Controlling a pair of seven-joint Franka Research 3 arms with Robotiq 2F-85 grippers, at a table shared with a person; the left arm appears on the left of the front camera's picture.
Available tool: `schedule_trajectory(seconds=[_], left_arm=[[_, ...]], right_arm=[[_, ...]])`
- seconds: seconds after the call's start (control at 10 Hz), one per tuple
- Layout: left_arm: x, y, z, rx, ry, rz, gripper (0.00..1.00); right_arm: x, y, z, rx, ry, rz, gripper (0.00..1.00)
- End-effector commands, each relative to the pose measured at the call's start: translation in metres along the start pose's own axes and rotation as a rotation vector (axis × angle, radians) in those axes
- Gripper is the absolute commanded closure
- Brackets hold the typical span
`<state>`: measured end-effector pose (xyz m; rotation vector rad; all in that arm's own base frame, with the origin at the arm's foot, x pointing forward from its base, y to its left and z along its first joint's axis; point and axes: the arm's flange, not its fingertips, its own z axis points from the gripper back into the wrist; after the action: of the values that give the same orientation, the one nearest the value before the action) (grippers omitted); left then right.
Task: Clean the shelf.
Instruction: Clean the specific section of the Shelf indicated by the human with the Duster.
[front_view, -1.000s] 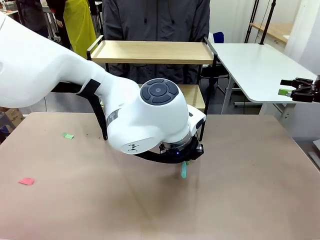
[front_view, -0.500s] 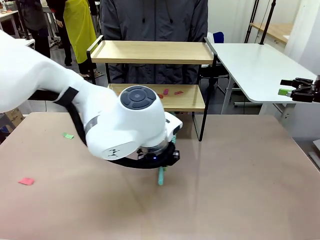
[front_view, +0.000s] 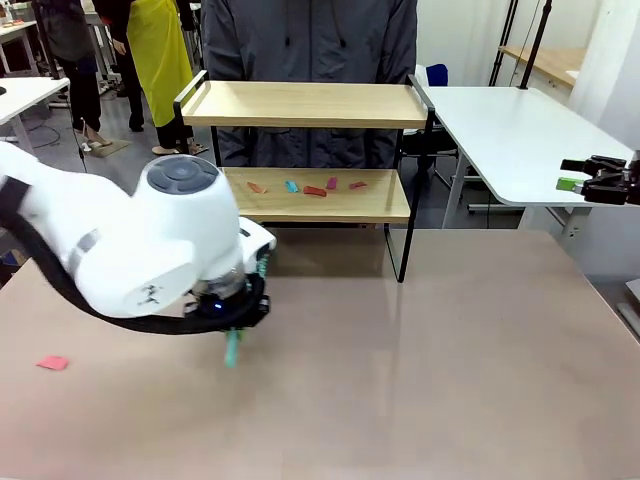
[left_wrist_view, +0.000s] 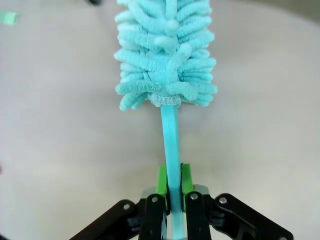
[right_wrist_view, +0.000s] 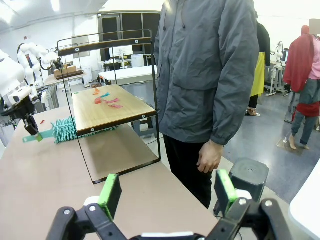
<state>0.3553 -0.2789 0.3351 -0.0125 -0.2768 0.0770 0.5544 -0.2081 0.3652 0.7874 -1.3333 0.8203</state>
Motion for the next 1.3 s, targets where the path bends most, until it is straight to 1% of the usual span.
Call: schedule_trajectory(seconds=[0.0, 0.1, 0.2, 0.3, 0.4, 0.5, 0.6, 0.8, 1.0, 1.1, 1.2], left_arm=[[0.010, 0.036, 0.021, 0.112, 0.023, 0.026, 0.87], [0.012, 0.042, 0.030, 0.158, 0.002, 0.043, 0.87], [0.014, 0.041, 0.043, 0.164, -0.034, 0.035, 0.87], [0.012, 0.033, 0.053, 0.067, -0.060, 0.001, 0.87], [0.017, 0.041, 0.029, 0.119, -0.001, 0.035, 0.87], [0.017, 0.041, 0.029, 0.119, -0.001, 0.035, 0.87], [0.015, 0.033, 0.045, 0.102, -0.037, 0.012, 0.87], [0.014, 0.036, 0.072, -0.063, -0.092, -0.049, 0.87], [0.009, 0.045, 0.095, -0.201, -0.105, -0.151, 0.87], [0.006, 0.046, 0.104, -0.258, -0.085, -0.235, 0.87], [0.002, 0.050, 0.111, -0.287, -0.028, -0.336, 0.87]], right_arm=[[0.006, 0.001, -0.002, -0.010, 0.004, -0.012, 0.00], [0.006, 0.001, -0.002, -0.010, 0.004, -0.012, 0.00], [0.006, 0.001, -0.002, -0.010, 0.004, -0.012, 0.00], [0.006, 0.001, -0.002, -0.010, 0.004, -0.012, 0.00], [0.006, 0.001, -0.002, -0.010, 0.004, -0.012, 0.00], [0.006, 0.001, -0.002, -0.010, 0.004, -0.012, 0.00], [0.006, 0.001, -0.002, -0.010, 0.004, -0.012, 0.00], [0.006, 0.001, -0.002, -0.010, 0.004, -0.012, 0.00], [0.006, 0.001, -0.002, -0.010, 0.004, -0.012, 0.00], [0.006, 0.001, -0.002, -0.010, 0.004, -0.012, 0.00], [0.006, 0.001, -0.002, -0.010, 0.004, -0.012, 0.00]])
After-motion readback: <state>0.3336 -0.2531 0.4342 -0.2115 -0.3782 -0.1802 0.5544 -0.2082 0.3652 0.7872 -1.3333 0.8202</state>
